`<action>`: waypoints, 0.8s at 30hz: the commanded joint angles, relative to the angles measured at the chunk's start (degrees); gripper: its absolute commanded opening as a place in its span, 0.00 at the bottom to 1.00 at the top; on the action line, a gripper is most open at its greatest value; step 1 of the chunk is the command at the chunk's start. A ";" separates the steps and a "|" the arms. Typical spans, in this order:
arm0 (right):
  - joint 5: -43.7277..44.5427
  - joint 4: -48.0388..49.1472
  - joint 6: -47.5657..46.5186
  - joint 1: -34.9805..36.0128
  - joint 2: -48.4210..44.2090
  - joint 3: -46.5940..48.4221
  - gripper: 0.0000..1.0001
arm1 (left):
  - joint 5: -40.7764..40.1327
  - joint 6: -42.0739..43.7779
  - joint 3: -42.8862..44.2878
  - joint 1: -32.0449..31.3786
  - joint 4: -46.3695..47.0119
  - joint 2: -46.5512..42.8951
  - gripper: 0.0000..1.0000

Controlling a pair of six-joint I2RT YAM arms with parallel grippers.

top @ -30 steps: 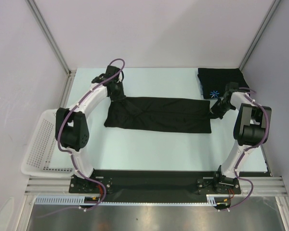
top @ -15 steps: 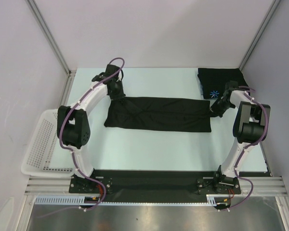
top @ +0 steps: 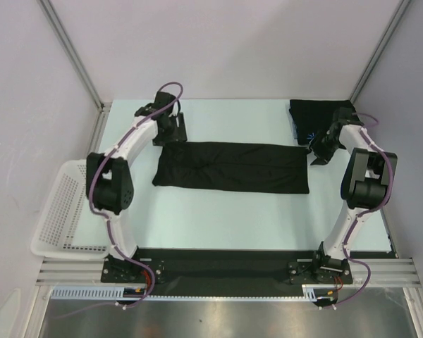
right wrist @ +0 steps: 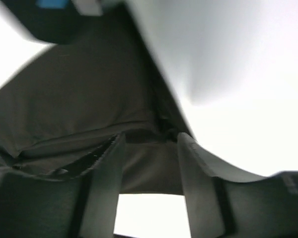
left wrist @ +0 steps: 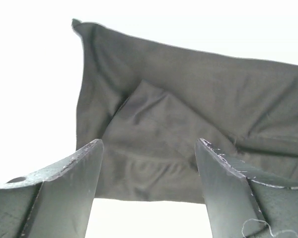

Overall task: Fold and stack the t-shirts
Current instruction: Fold the tshirt

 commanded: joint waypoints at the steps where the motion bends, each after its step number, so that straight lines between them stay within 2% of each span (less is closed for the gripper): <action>1: 1.48 -1.00 -3.93 3.96 -5.38 4.78 0.53 | -3.92 1.26 -5.50 0.63 0.32 -11.60 0.80; 2: 0.86 -0.65 -4.11 5.71 -6.43 4.43 0.54 | -3.13 1.08 -8.32 0.72 1.72 -14.24 0.78; 3: 0.16 0.57 -4.11 9.04 -7.31 3.91 0.55 | -1.81 0.82 -14.87 0.98 3.21 -18.53 0.76; 4: -0.63 1.10 -3.77 10.72 -8.98 2.42 0.56 | 1.77 0.73 -18.33 1.25 4.88 -21.00 0.74; 6: -3.43 4.33 -2.19 15.02 -10.22 -0.56 0.58 | 5.04 -0.32 -27.62 2.03 10.05 -25.75 0.65; 8: -6.42 7.86 0.87 17.15 -11.28 -5.30 0.59 | 9.43 -2.16 -31.62 3.00 12.01 -26.91 0.57; 11: -13.54 13.57 3.95 23.20 -9.53 -7.34 0.60 | 11.29 -2.78 -35.58 3.44 14.91 -25.96 0.48; 13: -18.01 20.76 7.12 26.19 -8.47 -8.13 0.59 | 11.56 -2.70 -37.52 4.15 18.15 -24.03 0.42; 14: -19.08 23.84 11.66 29.43 -7.25 -8.49 0.58 | 12.69 -2.70 -37.96 4.84 19.30 -23.41 0.40; 15: -19.96 29.79 13.62 30.59 -6.28 -8.75 0.55 | 12.88 -2.78 -38.75 5.20 21.57 -22.71 0.38; 18: -19.97 37.46 19.07 35.69 -2.41 -6.92 0.43 | 14.28 -3.23 -40.07 6.69 24.49 -19.63 0.30; 19: -19.97 38.45 19.87 36.75 -1.27 -5.86 0.37 | 14.28 -3.23 -40.16 6.96 25.28 -18.84 0.26; 20: -19.71 38.98 20.31 38.50 1.27 -4.81 0.35 | 14.20 -3.40 -40.16 7.22 25.46 -17.35 0.24; 23: -18.48 39.95 21.98 40.79 4.36 -1.73 0.26 | 12.45 -3.49 -40.86 7.66 26.16 -15.94 0.23; 24: -17.17 39.61 22.60 41.76 6.02 -0.94 0.20 | 12.35 -3.58 -41.21 7.93 26.08 -15.41 0.23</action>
